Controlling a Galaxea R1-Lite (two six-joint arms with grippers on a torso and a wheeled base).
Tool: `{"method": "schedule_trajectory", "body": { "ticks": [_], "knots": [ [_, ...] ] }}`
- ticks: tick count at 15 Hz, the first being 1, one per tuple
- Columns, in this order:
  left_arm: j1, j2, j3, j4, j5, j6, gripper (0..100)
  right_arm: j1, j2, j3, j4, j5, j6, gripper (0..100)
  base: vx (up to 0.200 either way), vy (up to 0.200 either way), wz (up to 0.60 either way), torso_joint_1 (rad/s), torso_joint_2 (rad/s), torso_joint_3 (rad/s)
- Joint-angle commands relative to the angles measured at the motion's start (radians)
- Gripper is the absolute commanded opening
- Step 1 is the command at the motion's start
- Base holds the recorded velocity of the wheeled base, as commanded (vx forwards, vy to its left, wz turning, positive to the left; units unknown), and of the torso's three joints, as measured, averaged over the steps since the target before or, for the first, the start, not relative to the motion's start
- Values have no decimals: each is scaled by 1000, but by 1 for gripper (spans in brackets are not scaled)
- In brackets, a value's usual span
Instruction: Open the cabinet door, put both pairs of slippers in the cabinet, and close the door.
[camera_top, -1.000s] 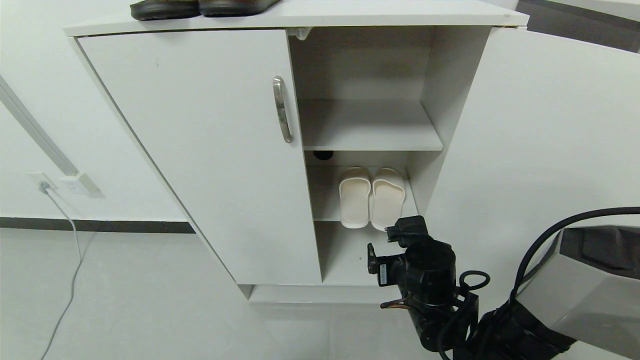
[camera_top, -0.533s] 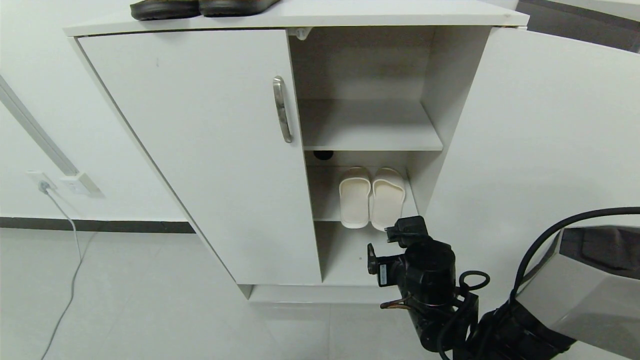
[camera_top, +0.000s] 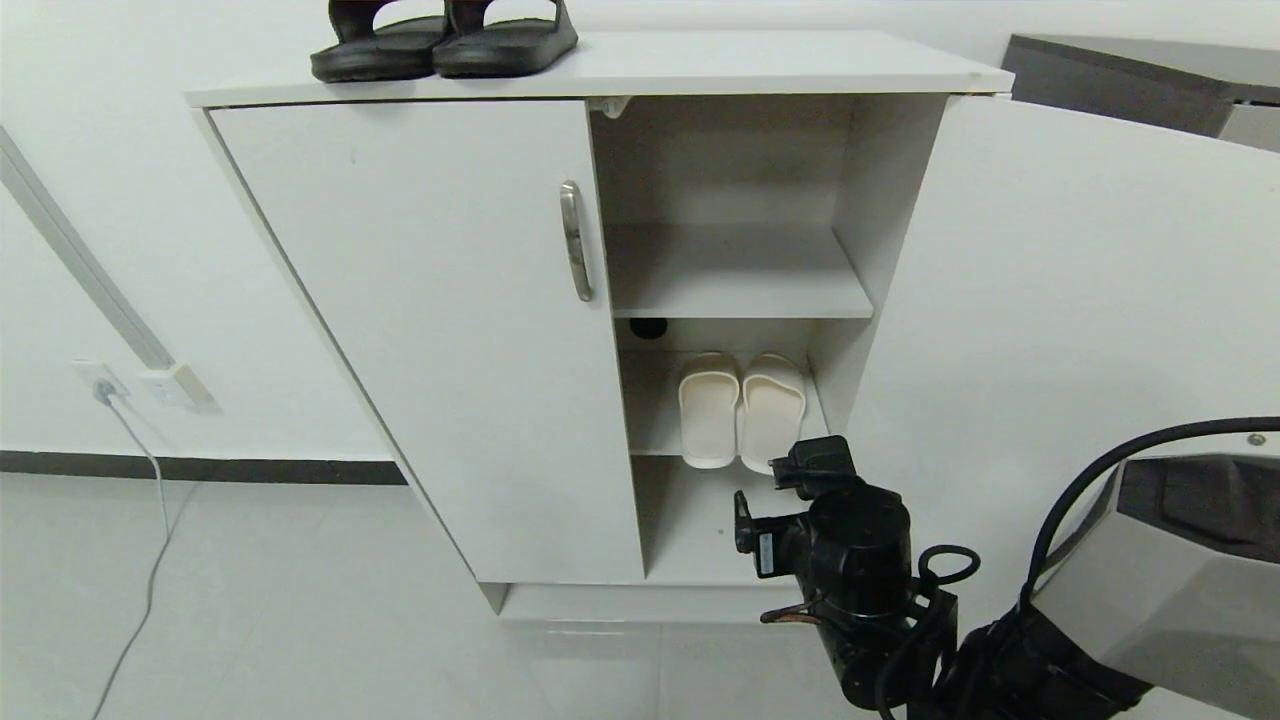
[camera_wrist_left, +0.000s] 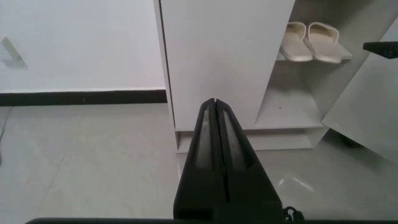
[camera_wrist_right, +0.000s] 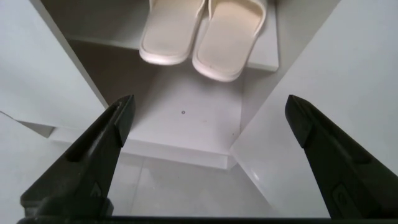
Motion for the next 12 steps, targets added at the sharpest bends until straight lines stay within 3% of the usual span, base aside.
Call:
{"method": "schedule_trajectory", "body": {
  "ticks": [1, 5, 10, 12],
  "knots": [
    [0, 1, 0, 0, 0, 0, 0, -1, 6, 1, -1, 0, 2, 100, 0, 0, 0, 2, -2, 193],
    [0, 1, 0, -1, 0, 0, 0, -1, 36, 9, -65, 1, -2, 100, 0, 0, 0, 1, 2, 179],
    [0, 1, 0, -1, 0, 0, 0, -1, 40, 21, -67, 1, -2, 100, 0, 0, 0, 0, 0, 13],
    [0, 1, 0, -1, 0, 1, 0, -1, 40, 32, -67, 1, -2, 100, 0, 200, 0, 2, 2, 0]
  ]
}}
